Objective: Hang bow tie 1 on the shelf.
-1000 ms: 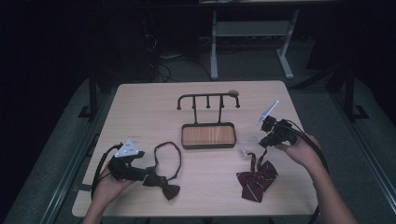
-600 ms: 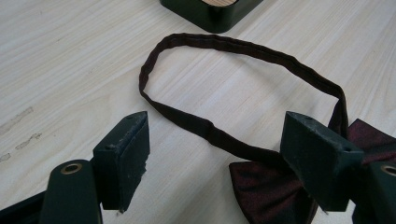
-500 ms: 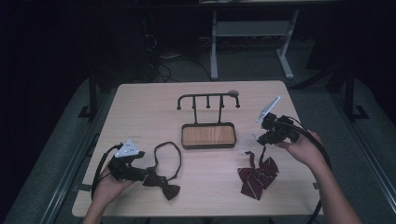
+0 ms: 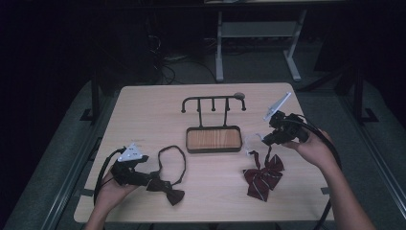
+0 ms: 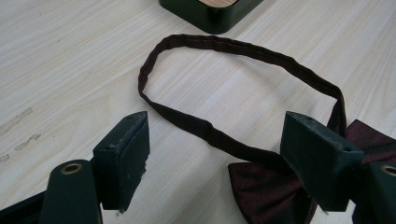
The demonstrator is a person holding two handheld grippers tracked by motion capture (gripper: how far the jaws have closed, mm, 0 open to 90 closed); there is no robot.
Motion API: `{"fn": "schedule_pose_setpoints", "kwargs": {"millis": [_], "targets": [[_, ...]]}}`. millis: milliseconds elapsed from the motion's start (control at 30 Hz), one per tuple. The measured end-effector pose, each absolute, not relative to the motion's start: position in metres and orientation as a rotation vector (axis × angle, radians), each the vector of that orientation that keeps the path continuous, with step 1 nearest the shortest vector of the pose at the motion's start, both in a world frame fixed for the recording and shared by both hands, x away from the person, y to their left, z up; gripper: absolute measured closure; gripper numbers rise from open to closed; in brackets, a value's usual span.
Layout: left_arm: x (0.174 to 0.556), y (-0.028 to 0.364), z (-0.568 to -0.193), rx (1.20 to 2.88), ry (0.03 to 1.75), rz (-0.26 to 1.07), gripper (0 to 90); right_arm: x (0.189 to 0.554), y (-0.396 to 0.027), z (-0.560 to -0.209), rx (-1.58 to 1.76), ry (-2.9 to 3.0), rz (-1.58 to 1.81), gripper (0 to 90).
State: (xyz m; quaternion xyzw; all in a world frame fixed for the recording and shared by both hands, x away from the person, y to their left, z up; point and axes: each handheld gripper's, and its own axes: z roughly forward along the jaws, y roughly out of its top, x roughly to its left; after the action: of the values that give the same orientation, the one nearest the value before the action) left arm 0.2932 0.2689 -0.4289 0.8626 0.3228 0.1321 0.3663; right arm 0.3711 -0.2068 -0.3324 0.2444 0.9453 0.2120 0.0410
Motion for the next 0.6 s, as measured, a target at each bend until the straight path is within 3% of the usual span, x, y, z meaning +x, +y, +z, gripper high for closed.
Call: {"fn": "schedule_pose_setpoints", "kwargs": {"millis": [600], "targets": [[0.293,0.269,-0.429,2.213,0.831,0.34,24.6,0.373,-0.2,-0.312,0.72,2.885,0.664,86.0]]}}
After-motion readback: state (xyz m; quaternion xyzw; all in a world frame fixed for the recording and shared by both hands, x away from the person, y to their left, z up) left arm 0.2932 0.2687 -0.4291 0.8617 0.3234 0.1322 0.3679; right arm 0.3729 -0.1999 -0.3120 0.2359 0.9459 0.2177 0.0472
